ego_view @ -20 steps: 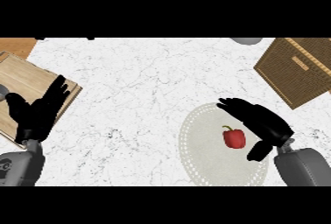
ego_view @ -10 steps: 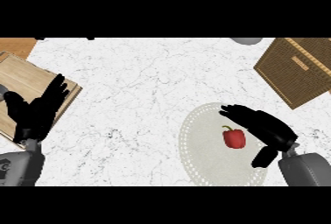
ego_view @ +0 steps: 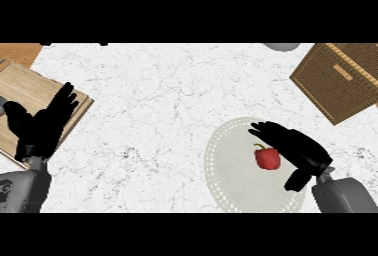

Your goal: Pick the bell pepper from the placemat and place it in the basket

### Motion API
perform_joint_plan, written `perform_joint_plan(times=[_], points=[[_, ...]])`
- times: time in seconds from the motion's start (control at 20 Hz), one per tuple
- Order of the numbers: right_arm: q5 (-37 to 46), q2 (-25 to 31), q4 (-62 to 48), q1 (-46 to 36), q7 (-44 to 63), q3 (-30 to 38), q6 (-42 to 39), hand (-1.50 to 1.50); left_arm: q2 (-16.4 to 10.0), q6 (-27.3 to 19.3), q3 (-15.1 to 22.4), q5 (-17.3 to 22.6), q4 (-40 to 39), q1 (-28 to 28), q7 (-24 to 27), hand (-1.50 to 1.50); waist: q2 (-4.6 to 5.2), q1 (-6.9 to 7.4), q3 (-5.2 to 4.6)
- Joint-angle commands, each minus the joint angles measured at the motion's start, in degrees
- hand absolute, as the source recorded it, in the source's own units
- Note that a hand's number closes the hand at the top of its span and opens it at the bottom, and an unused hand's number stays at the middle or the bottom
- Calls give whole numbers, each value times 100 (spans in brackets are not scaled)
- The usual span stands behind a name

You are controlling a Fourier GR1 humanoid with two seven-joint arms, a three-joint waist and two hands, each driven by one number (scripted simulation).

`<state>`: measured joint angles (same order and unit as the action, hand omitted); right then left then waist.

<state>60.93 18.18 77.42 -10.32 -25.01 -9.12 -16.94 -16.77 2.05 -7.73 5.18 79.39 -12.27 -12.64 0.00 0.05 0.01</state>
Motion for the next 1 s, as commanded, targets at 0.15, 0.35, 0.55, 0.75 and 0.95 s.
perform_joint_plan(times=[0.15, 0.35, 0.55, 0.75, 0.95], points=[[814, -467, -644, -84, 209, -456, 720, 150, 45, 81, -80, -44, 119, 129, -6, 0, 4, 24, 1], [1014, -235, -642, -147, -71, -502, 612, 150, 286, -130, 1, -177, 40, -52, -88, 0, 2, 2, 0], [1065, -228, -921, -191, -307, -317, 899, 150, 112, 251, -182, -217, -732, -128, 610, 0, 6, -11, -1], [804, -1724, -1151, -806, 2442, 704, 582, 150, 126, 263, -43, -60, 60, 76, 31, 0, 46, 170, 11], [217, -1793, -1115, -1200, 3936, 1599, 1054, 150, 170, 259, -33, -56, -18, -14, 111, 0, 142, 197, 24]])
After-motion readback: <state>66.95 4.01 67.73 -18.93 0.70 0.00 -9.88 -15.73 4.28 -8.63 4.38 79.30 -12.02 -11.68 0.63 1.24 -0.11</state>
